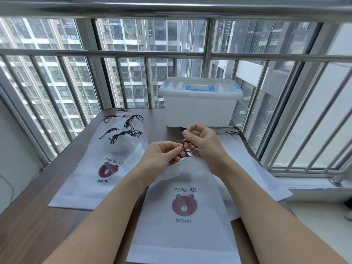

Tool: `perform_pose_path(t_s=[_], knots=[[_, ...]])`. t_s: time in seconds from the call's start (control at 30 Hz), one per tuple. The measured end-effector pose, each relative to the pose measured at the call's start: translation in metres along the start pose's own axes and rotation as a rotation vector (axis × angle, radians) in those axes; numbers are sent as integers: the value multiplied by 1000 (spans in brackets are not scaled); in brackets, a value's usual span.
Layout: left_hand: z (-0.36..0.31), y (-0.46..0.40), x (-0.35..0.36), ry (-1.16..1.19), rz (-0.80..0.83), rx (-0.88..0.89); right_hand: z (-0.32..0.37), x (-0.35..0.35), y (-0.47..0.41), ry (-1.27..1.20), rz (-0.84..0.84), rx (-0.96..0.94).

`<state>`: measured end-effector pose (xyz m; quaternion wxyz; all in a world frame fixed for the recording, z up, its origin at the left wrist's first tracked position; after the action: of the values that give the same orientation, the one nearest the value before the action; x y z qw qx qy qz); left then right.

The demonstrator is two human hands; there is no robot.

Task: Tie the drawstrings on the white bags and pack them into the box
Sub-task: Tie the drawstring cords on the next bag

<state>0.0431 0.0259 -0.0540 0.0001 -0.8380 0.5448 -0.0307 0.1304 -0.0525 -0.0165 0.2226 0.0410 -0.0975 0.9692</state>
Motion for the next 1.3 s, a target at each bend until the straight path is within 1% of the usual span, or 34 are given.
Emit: perform_pose_path(t_s=[0.1, 0.27, 0.33, 0.4, 0.5, 0.6, 0.73, 1.0, 1.13, 1.3], knots=[[-1, 2, 3, 4, 17, -21, 0, 4, 1, 36, 31, -16], [-1, 5, -1, -23, -36, -33, 3, 14, 4, 92, 120, -36], [-2, 5, -3, -37, -75, -32, 6, 14, 5, 146, 100, -68], [-2, 5, -6, -23, -113, -48, 9, 7, 4, 209, 43, -106], [2, 5, -9, 68, -146, -80, 11, -3, 4, 247, -36, -140], [4, 5, -13, 139, -178, -98, 4, -6, 3, 191, -42, -90], [5, 6, -14, 188, -199, -99, -3, 1, 5, 185, 11, -11], [12, 3, -12, 309, -177, -134, -15, -10, 7, 122, -9, 120], [12, 1, -10, 337, -155, -127, -19, -14, 5, 151, -4, 127], [13, 0, -8, 336, -125, -105, -17, -17, 3, 242, -54, 86]])
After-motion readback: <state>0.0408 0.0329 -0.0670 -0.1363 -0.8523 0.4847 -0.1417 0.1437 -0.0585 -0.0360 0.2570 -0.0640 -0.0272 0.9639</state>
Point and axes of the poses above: each hand's wrist, its own y-axis away from the middle knuckle, its own x-axis out of the palm, z = x × y, the point moved 10 cm from there along -y, towards the middle knuckle, and after that the axes turned 9 degrees about z, right-handed, at the moved point
